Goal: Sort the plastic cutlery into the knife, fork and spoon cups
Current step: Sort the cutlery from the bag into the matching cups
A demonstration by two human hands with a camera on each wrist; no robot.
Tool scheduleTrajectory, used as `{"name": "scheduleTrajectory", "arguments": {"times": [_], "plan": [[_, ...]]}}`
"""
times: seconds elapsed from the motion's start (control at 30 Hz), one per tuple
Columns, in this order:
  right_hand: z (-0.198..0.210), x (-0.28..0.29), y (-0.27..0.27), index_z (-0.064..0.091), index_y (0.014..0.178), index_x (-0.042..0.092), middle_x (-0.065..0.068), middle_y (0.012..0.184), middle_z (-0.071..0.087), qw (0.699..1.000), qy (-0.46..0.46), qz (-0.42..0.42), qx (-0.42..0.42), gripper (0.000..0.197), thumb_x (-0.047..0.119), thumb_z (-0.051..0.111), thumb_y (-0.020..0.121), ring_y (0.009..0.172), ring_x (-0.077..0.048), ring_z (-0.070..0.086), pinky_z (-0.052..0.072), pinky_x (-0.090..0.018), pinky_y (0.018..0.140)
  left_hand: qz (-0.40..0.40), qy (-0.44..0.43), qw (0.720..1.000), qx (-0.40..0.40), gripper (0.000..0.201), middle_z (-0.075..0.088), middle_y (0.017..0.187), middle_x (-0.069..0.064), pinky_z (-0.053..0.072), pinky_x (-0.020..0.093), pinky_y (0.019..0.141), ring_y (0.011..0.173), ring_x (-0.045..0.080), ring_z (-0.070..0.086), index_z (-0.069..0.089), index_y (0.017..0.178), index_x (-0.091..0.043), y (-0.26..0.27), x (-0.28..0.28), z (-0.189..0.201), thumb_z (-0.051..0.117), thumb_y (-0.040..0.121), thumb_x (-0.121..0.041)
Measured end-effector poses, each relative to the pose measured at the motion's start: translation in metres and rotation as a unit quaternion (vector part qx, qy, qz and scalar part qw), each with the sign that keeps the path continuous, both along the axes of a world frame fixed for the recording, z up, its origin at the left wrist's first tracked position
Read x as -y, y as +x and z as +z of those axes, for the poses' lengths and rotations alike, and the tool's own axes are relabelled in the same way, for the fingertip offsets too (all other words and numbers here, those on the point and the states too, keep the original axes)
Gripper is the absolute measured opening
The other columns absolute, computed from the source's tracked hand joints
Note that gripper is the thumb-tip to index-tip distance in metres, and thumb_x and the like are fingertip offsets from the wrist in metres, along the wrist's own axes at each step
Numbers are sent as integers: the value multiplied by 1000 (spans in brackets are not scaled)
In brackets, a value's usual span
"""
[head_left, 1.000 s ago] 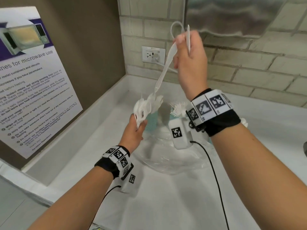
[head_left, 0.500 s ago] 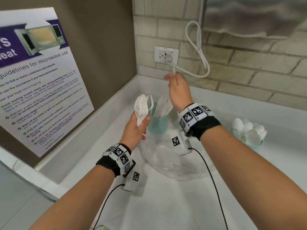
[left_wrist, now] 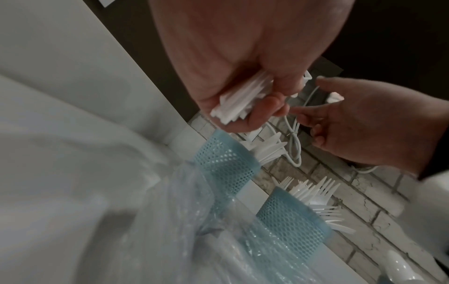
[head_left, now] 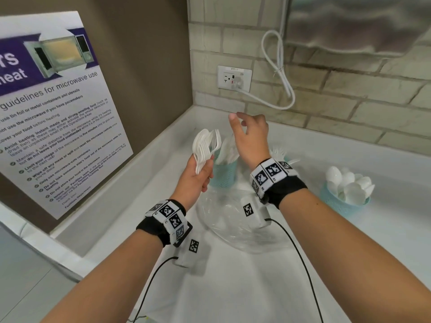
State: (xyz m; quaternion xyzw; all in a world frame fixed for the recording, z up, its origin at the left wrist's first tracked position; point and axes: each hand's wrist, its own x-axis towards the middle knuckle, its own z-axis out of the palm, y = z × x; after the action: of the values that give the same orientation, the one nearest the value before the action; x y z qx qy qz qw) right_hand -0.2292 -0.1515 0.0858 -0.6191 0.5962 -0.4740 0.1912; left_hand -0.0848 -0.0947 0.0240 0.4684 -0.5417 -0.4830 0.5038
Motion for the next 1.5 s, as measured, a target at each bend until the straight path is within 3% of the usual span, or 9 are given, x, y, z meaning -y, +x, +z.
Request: {"name": "scheduleTrajectory", "arguments": {"times": [0.13, 0.37, 0.5, 0.67, 0.77, 0.87, 1.03, 1.43, 1.5], "plan": [[-7, -30, 8, 67, 96, 21, -1, 99, 55, 993, 30, 86, 76, 35, 51, 50, 91, 96, -13, 51, 37, -21, 84, -9, 9, 1000, -25, 27, 48, 70, -3, 33, 21, 52, 53, 7, 38, 47, 122, -19, -7, 0, 7, 48, 98, -30], [14, -45, -4, 47, 97, 17, -2, 86, 60, 975, 1, 70, 212, 15, 31, 51, 95, 79, -16, 58, 52, -42, 84, -26, -8, 1000, 2, 14, 56, 81, -2, 40, 21, 44, 48, 11, 43, 45, 112, -31, -24, -6, 20, 48, 98, -31], [33, -56, -20, 40, 106, 21, 2, 75, 50, 959, -74, 61, 268, 15, 30, 47, 97, 64, -12, 54, 52, -29, 65, -5, -9, 1000, 26, 23, 54, 78, -3, 37, 22, 46, 51, 11, 41, 44, 119, -26, -31, -3, 18, 49, 97, -29], [11, -74, -17, 56, 102, 17, 10, 77, 53, 975, 56, 74, 200, 35, 41, 69, 81, 66, -2, 51, 43, -15, 62, -13, -16, 999, 45, 18, 49, 73, -5, 33, 21, 46, 53, 8, 40, 42, 114, -33, -47, 0, 15, 47, 98, -25], [-6, -78, -17, 63, 89, 10, 3, 71, 59, 981, 76, 60, 167, 35, 40, 76, 75, 65, -10, 53, 44, -23, 63, -20, -28, 995, 90, 26, 56, 77, -6, 37, 19, 45, 47, -1, 46, 42, 125, -29, -60, -4, 18, 43, 99, -23], [-1, -78, -27, 69, 91, 8, -12, 85, 72, 981, 68, 37, 180, 36, 38, 77, 73, 75, -20, 67, 53, -34, 75, -42, -49, 995, 81, 24, 59, 94, 15, 47, 43, 64, 72, 26, 55, 46, 116, -38, -72, -10, 26, 45, 99, -22], [38, -76, -69, 70, 90, 8, -7, 76, 72, 973, -24, -33, 227, 32, 35, 76, 76, 70, -11, 62, 46, -10, 63, -28, -29, 994, 104, 25, 59, 94, 10, 45, 55, 89, 108, 43, 51, 46, 121, -19, -80, -1, 13, 50, 97, -24], [-33, -36, -110, 64, 90, 8, 1, 75, 64, 987, 122, -98, 19, 35, 35, 79, 72, 66, -12, 56, 44, -29, 67, -39, -3, 996, 79, 22, 57, 101, 6, 46, 55, 91, 92, 44, 51, 45, 118, -23, -92, 6, 4, 48, 97, -31], [-34, -35, -109, 62, 113, 12, 1, 96, 64, 988, 131, -83, 16, 60, 45, 80, 67, 80, -12, 58, 45, -26, 76, -52, 14, 997, 63, 24, 55, 100, 14, 51, 49, 71, 81, 39, 53, 44, 119, -22, -91, 7, 2, 46, 98, -32]]}}
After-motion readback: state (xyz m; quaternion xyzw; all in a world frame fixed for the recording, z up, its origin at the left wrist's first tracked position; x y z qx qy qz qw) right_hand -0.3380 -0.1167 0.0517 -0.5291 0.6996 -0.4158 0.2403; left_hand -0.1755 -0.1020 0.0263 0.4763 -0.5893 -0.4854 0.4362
